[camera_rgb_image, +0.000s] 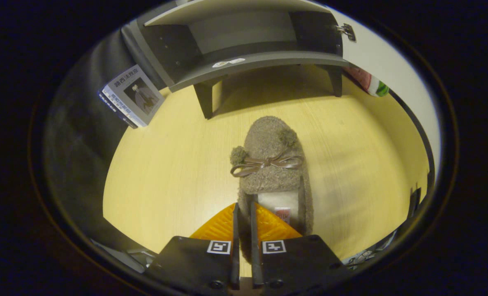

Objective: Open the shoe cabinet door, grab the shoes and put them into the shoe cabinet, then close the shoe cabinet door.

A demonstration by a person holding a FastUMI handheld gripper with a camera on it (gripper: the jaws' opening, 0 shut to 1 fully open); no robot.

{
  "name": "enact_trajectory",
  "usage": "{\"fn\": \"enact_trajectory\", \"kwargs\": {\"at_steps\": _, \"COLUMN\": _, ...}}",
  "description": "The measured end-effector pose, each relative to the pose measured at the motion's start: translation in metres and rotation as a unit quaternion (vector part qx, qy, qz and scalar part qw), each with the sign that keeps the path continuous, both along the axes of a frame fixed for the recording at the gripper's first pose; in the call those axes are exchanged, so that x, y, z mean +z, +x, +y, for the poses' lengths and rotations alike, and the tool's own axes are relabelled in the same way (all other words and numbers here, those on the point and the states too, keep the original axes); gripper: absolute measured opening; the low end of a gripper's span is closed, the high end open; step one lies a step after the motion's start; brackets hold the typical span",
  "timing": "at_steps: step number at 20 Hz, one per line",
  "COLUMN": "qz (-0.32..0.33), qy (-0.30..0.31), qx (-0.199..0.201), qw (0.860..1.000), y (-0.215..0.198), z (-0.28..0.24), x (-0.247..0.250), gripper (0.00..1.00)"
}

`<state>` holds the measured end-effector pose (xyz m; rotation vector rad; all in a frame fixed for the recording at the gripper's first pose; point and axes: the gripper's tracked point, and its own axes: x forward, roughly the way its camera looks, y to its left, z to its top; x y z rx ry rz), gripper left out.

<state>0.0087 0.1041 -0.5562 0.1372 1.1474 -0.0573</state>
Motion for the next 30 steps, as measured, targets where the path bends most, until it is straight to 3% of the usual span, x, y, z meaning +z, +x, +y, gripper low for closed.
{"fn": "enact_trajectory", "kwargs": {"at_steps": 12, "qz": 0.014, "qy": -0.034, "qx": 0.02, "qw": 0.999, "y": -0.001, "z": -0.002, "x": -0.015, "gripper": 0.17}}
{"fn": "enact_trajectory", "kwargs": {"at_steps": 14, "qz": 0.015, "qy": -0.035, "qx": 0.025, "qw": 0.999, "y": 0.0, "z": -0.002, "x": -0.007, "gripper": 0.07}}
{"fn": "enact_trajectory", "kwargs": {"at_steps": 18, "qz": 0.008, "qy": -0.046, "qx": 0.023, "qw": 0.999, "y": 0.001, "z": -0.006, "x": 0.003, "gripper": 0.05}}
{"fn": "enact_trajectory", "kwargs": {"at_steps": 30, "qz": -0.106, "qy": -0.087, "qx": -0.011, "qw": 0.99, "y": 0.048, "z": -0.034, "x": 0.095, "gripper": 0.03}}
